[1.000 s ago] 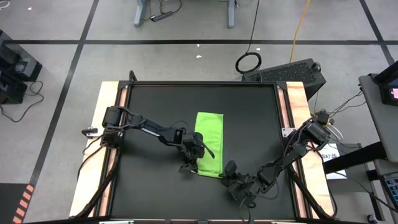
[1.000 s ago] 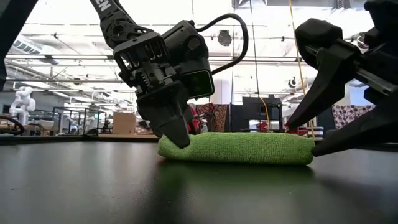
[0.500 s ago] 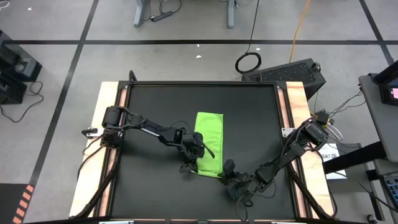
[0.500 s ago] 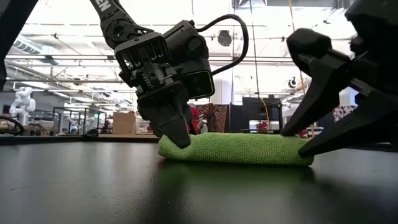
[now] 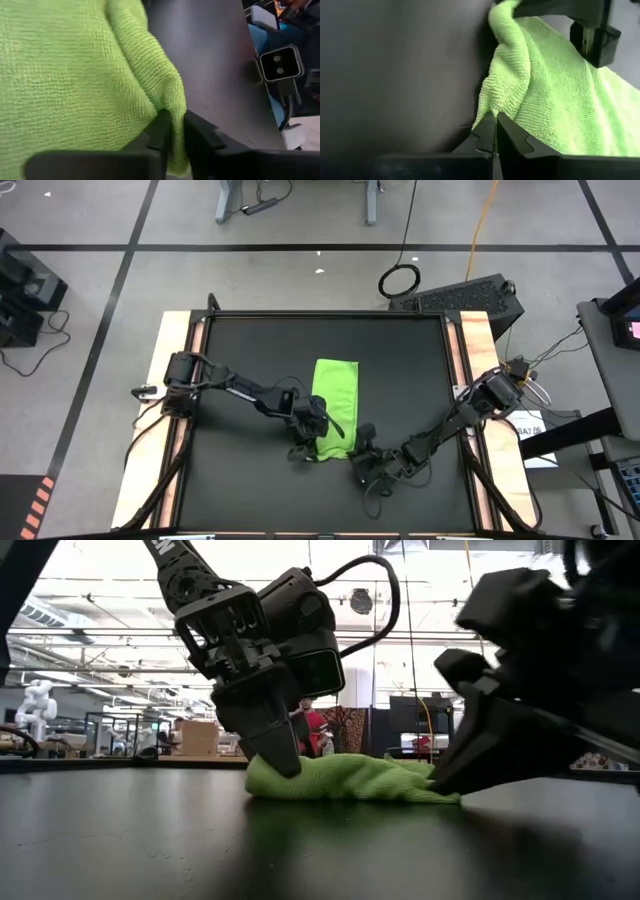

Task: Roll towel
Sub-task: Roll the green towel on the table

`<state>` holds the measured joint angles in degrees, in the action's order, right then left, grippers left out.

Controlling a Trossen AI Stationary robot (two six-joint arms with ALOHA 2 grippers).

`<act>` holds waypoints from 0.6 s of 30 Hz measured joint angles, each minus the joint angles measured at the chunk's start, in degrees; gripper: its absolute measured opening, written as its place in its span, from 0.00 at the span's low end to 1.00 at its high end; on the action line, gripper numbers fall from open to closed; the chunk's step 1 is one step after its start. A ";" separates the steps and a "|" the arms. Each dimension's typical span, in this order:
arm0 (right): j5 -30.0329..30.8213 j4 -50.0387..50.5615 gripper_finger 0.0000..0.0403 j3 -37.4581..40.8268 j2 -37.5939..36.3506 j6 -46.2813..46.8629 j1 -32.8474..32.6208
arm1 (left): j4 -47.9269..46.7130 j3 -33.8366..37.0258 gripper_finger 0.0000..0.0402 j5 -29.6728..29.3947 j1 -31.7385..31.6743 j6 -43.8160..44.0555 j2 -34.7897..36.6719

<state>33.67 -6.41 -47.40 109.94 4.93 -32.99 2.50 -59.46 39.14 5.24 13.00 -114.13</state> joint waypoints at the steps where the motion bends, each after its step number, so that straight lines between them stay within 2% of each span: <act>1: -1.11 -0.14 0.01 -0.01 -0.14 1.07 0.37 | 0.00 0.00 0.18 -0.21 0.31 -0.22 0.01; 5: -7.79 -0.04 0.00 0.01 -1.78 4.66 1.97 | -0.39 0.02 0.35 -0.78 2.00 -1.43 1.02; 8: -14.35 0.02 0.00 0.01 -3.77 6.06 3.17 | -2.42 0.02 0.44 -4.72 3.44 -3.00 3.07; 14: -30.39 1.49 0.00 0.12 -6.95 6.32 5.48 | -10.76 0.00 0.47 -16.90 5.81 -9.08 8.98; 18: -38.47 1.63 0.00 0.12 -7.02 6.26 7.34 | -11.99 0.00 0.47 -24.56 9.01 -12.85 12.26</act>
<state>-4.80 -4.78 -47.29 102.91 11.19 -25.66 -9.49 -59.46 14.58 14.25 0.16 -101.86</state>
